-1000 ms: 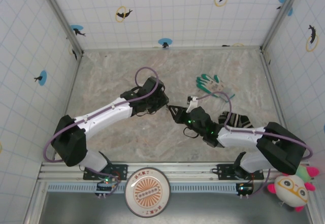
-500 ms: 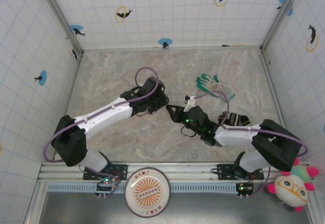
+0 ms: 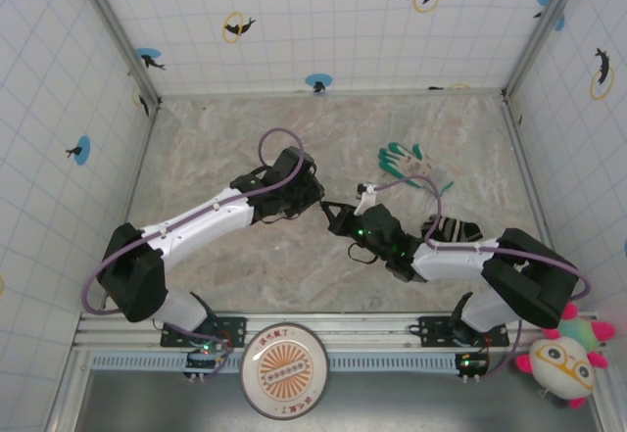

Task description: Unlock with the key

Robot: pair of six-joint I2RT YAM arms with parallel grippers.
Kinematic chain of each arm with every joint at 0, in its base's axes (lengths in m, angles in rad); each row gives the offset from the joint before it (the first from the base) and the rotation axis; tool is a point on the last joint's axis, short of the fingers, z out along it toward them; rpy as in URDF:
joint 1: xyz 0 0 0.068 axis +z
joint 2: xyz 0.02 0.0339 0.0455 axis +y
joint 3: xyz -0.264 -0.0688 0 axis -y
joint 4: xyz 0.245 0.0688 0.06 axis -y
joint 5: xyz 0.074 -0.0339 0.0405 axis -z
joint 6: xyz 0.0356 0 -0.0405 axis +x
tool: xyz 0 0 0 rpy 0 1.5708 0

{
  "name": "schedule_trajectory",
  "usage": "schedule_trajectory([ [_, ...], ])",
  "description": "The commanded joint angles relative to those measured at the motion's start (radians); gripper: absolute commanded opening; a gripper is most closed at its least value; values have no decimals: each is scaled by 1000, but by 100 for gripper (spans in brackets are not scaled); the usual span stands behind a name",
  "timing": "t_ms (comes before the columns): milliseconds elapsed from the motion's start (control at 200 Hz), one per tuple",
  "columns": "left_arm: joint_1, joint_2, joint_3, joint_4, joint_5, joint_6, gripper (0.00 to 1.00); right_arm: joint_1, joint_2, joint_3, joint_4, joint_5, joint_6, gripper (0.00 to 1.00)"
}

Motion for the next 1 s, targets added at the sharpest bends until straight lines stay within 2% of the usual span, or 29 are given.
schedule_trajectory([
  [0, 0, -37, -3, 41, 42, 5, 0, -10, 15, 23, 38, 31, -30, 0],
  [235, -9, -35, -16, 68, 75, 8, 0, -17, 14, 71, 12, 56, -107, 0],
  [425, -20, -35, -11, 76, 84, 10, 0, -49, 38, 79, 132, 9, -80, 0],
  [485, -20, -39, -11, 77, 86, 11, 0, -47, 35, 101, 90, 7, -109, 0],
  [596, -20, -39, -20, 80, 97, 11, 0, -18, 12, 165, -89, 71, -235, 0],
  [731, -22, -41, -19, 89, 104, 10, 0, -43, 20, 137, -12, 44, -184, 0],
  [996, -22, -44, -18, 100, 103, 11, 0, -45, 24, 155, -32, 17, -178, 0],
])
